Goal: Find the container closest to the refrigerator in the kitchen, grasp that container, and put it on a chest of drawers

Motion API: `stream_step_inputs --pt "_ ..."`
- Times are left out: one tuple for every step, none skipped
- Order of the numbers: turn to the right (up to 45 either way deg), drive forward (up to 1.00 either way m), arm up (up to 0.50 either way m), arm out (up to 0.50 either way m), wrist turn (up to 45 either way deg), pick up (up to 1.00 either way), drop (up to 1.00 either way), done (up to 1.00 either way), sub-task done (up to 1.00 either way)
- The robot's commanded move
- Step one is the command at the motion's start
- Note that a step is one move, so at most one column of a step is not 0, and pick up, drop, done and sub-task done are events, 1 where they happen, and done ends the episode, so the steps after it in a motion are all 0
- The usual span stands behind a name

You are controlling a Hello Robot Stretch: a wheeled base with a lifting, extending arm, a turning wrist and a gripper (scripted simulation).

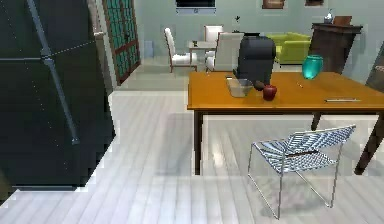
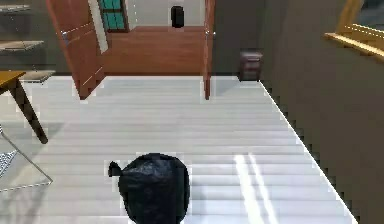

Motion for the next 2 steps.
stream_step_inputs --pt "-9.0 0.0 0.0 0.0 0.0 0.0 0.0 0.0 0.0" --pt "0.0 0.9 0.0 0.0 0.0 0.0 0.0 0.0 0.0"
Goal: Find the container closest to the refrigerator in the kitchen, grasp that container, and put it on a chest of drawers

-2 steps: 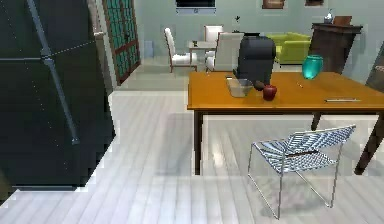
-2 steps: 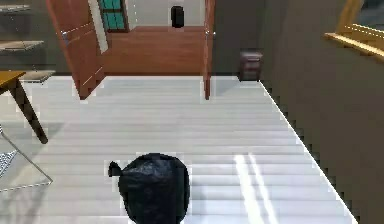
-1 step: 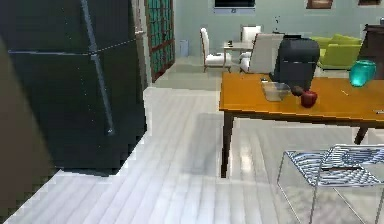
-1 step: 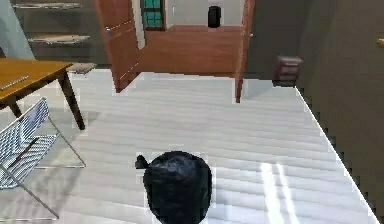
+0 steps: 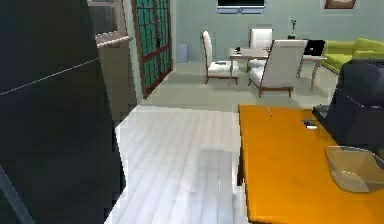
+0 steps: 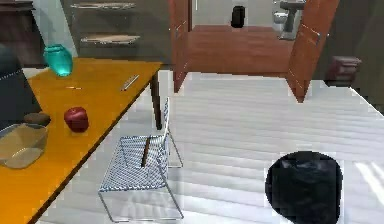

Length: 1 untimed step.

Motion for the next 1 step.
stream_step_inputs --pt "45.0 0.0 0.0 0.0 0.0 0.0 0.0 0.0 0.0"
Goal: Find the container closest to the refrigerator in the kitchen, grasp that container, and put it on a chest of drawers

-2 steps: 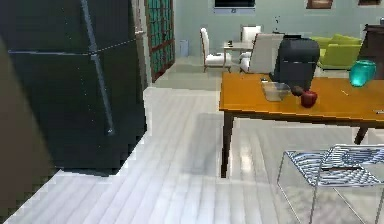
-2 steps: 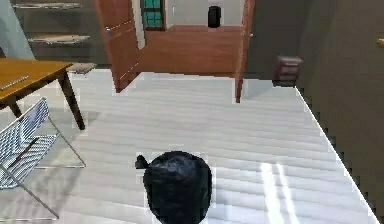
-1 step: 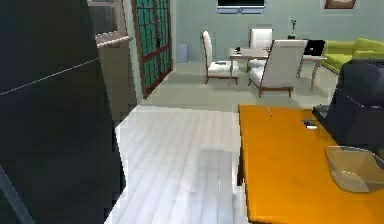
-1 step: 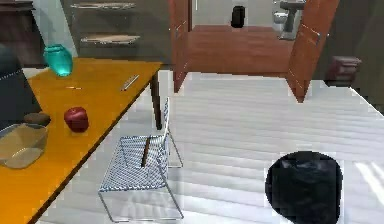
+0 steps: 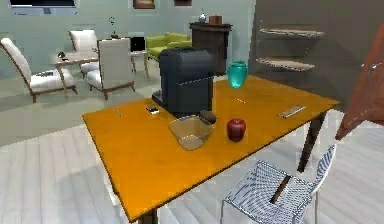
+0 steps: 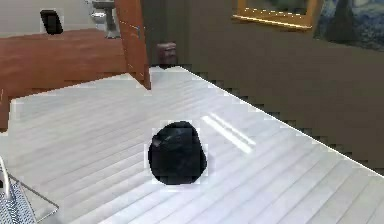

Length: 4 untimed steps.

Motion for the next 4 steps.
stream_step_inputs --pt "45.0 0.0 0.0 0.0 0.0 0.0 0.0 0.0 0.0" --pt "45.0 0.0 0.0 0.0 0.0 0.0 0.0 0.0 0.0" --pt "33.0 0.0 0.0 0.0 0.0 0.0 0.0 0.0 0.0" --pt "0.0 1.0 0.0 0.0 0.0 0.0 0.0 0.0 0.0"
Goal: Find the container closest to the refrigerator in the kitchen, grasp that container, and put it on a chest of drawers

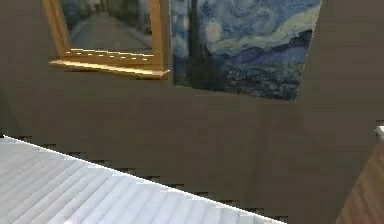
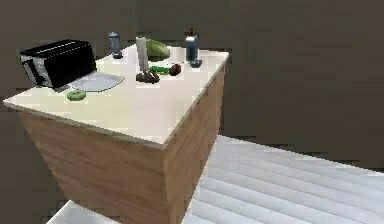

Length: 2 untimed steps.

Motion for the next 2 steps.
stream_step_inputs --pt "0.0 0.25 0.0 0.0 0.0 0.0 0.0 0.0 0.0" --pt "-3.0 0.0 0.0 0.0 0.0 0.0 0.0 0.0 0.0"
